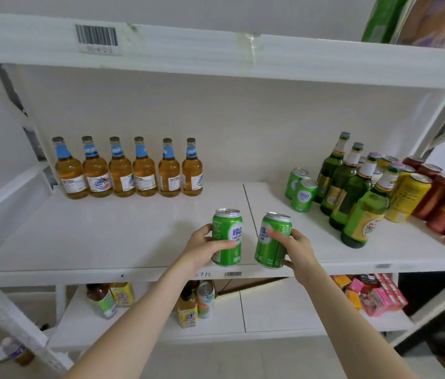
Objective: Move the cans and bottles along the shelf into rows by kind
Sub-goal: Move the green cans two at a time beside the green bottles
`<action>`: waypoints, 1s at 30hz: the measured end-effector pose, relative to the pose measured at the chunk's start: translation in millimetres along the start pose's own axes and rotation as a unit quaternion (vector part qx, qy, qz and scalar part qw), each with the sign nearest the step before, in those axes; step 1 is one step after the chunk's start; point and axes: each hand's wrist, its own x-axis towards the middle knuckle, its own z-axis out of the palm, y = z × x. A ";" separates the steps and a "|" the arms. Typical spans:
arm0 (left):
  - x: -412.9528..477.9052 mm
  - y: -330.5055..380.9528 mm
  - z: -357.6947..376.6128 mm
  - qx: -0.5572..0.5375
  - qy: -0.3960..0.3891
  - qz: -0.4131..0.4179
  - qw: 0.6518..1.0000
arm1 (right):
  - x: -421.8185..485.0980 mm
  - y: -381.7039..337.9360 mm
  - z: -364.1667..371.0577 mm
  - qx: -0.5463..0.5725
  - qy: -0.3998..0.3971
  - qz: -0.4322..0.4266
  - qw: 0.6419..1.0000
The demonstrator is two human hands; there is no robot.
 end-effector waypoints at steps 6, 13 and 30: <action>54.8 9.6 63.0 0.017 -0.021 0.002 1.000 | 47.1 -5.3 -60.8 0.011 0.019 -0.004 1.000; 89.0 14.5 143.4 0.013 -0.018 -0.004 1.000 | 85.0 -14.2 -132.8 0.020 0.032 -0.009 0.999; 119.8 -7.0 209.5 -0.004 0.086 -0.021 0.996 | 159.8 3.2 -175.9 0.021 -0.076 -0.001 0.997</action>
